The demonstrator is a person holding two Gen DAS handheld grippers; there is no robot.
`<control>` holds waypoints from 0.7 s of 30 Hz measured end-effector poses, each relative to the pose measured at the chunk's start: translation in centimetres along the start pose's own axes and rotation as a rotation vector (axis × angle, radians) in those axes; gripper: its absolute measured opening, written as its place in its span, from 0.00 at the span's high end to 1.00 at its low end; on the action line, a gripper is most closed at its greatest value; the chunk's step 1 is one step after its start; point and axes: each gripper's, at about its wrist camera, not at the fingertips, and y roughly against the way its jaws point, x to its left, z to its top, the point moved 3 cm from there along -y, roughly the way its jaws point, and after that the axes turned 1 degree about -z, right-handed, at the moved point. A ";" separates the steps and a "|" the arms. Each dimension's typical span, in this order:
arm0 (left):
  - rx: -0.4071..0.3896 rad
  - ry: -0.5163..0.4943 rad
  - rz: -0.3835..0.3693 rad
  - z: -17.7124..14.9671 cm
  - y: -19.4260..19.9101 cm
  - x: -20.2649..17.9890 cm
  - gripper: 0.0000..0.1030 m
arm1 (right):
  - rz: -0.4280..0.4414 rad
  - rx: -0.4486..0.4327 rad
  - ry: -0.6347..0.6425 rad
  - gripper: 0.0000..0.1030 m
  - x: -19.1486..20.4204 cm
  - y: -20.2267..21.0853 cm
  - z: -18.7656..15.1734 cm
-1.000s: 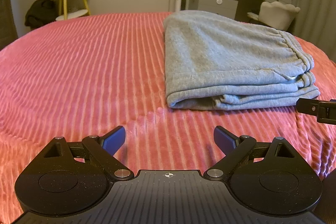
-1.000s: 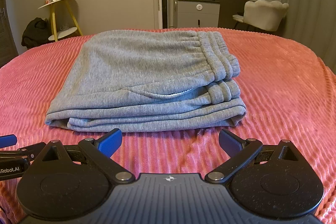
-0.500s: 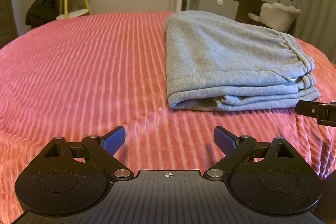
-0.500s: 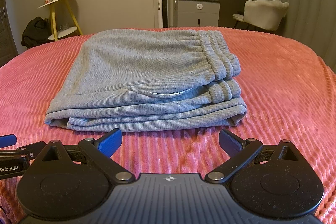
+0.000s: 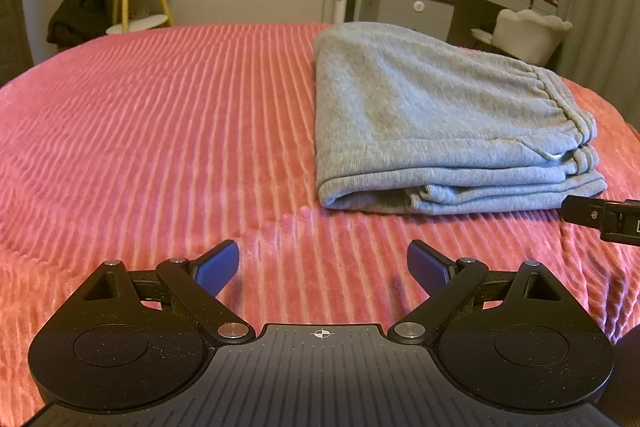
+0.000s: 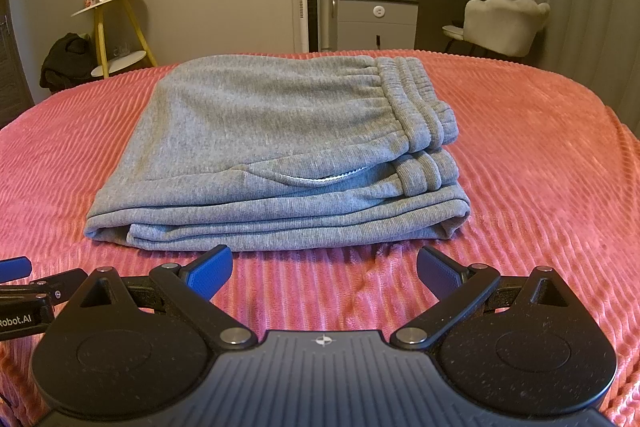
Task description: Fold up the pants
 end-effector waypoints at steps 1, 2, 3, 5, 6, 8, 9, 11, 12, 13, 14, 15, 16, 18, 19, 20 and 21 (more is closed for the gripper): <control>0.001 0.001 -0.001 0.0 0.0 0.0 0.07 | 0.001 0.000 -0.001 0.04 -0.1 0.0 0.0; 0.002 0.001 -0.001 0.0 -0.1 0.0 0.07 | 0.001 -0.001 -0.002 0.04 -0.1 0.0 0.0; 0.002 0.000 0.000 0.0 -0.1 0.0 0.07 | 0.002 -0.001 -0.004 0.04 -0.1 0.0 0.0; 0.001 -0.003 -0.001 0.0 0.0 0.0 0.07 | 0.003 0.001 -0.006 0.04 -0.2 -0.1 0.0; 0.001 -0.002 -0.002 0.0 0.0 0.0 0.07 | 0.003 0.003 -0.006 0.04 -0.2 -0.1 0.0; 0.000 0.002 -0.009 0.0 0.0 0.0 0.07 | 0.003 0.006 -0.007 0.04 -0.2 -0.2 0.1; 0.000 0.004 -0.012 0.0 0.0 0.0 0.07 | 0.003 0.005 -0.006 0.04 -0.2 -0.2 0.1; 0.000 0.000 -0.011 0.0 0.0 0.0 0.07 | 0.004 0.003 -0.006 0.04 -0.2 -0.2 0.1; 0.000 -0.001 -0.012 0.0 0.0 0.0 0.07 | 0.003 0.003 -0.005 0.04 -0.2 -0.2 0.1; -0.001 -0.001 -0.013 0.0 0.0 0.0 0.07 | 0.003 0.004 -0.005 0.04 -0.2 -0.2 0.1; -0.002 0.000 -0.015 0.0 0.1 0.0 0.07 | 0.003 0.004 -0.005 0.04 -0.2 -0.2 0.1; -0.003 0.001 -0.016 0.0 0.1 0.0 0.07 | 0.003 0.003 -0.005 0.04 -0.2 -0.2 0.1; -0.003 0.004 -0.016 0.0 0.1 0.0 0.07 | 0.003 0.003 -0.004 0.04 -0.2 -0.2 0.1; -0.002 0.006 -0.016 0.0 0.0 0.1 0.07 | 0.002 0.004 -0.005 0.04 -0.2 -0.2 0.1; -0.002 0.007 -0.015 0.0 0.0 0.0 0.07 | 0.002 0.004 -0.005 0.04 -0.2 -0.2 0.1; -0.002 0.006 -0.016 0.0 0.1 0.0 0.07 | 0.003 0.004 -0.005 0.04 -0.2 -0.2 0.1; -0.003 0.006 -0.016 0.0 0.1 0.0 0.07 | 0.003 0.003 -0.005 0.04 -0.2 -0.2 0.1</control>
